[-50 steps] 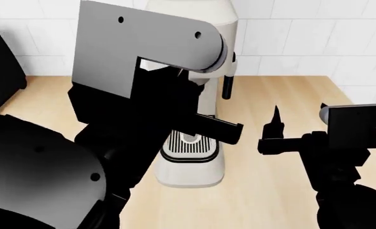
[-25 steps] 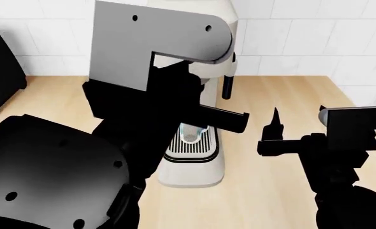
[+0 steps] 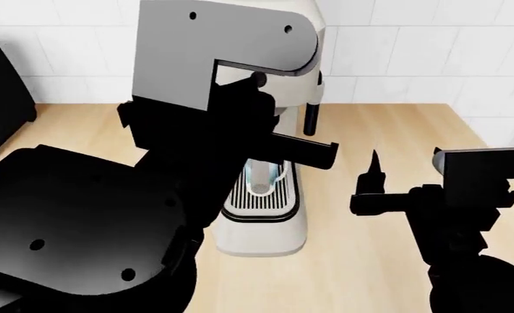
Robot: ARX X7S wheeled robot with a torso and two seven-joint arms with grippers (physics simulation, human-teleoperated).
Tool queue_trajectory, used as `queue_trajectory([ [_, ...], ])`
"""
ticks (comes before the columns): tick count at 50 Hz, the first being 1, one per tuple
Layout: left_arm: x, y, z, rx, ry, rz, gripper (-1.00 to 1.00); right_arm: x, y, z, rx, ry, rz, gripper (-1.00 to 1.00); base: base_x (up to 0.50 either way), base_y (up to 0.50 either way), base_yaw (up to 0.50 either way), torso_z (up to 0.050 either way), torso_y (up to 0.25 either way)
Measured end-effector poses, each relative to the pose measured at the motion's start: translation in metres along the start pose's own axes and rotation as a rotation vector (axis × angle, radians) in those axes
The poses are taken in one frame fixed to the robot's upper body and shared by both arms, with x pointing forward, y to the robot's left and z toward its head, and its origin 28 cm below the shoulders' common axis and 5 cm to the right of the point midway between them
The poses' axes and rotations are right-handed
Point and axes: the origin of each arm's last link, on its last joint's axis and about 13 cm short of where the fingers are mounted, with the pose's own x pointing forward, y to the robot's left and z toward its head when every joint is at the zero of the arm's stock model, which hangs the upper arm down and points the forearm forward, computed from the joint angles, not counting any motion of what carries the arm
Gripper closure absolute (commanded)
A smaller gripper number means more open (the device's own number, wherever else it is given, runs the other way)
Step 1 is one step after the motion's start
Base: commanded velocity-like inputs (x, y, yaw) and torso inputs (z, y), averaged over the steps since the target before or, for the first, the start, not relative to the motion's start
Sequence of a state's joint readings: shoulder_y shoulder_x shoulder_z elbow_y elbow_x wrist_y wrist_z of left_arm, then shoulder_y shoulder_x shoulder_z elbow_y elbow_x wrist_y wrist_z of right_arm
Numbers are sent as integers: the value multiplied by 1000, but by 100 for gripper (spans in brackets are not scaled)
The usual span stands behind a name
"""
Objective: Press the button on the coffee machine to serve coffee.
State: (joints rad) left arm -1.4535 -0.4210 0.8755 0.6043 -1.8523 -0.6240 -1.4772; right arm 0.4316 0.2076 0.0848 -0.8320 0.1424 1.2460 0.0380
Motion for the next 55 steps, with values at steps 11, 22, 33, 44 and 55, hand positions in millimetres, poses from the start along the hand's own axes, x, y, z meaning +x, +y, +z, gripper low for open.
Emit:
queue_trajectory([
  [11,3,-1,0,2,5,-8,100,0,0,-2,3,5,1,-100,0,0,0,0,0],
  [22,6,0,-1,3,11,-11,100,1,0,-2,4,8,1,-100,0,0,0,0,0],
  [33,9,0,-2,4,18,-11,100,2,0,-3,7,12,1,-100,0,0,0,0,0],
  [44,11,0,-4,4,24,-12,100,2,1,-6,11,17,2,-100,0,0,0,0,0],
  [55,13,-1,-5,9,27,-10,100,3,2,-10,18,21,6,-100,0,0,0,0,0],
])
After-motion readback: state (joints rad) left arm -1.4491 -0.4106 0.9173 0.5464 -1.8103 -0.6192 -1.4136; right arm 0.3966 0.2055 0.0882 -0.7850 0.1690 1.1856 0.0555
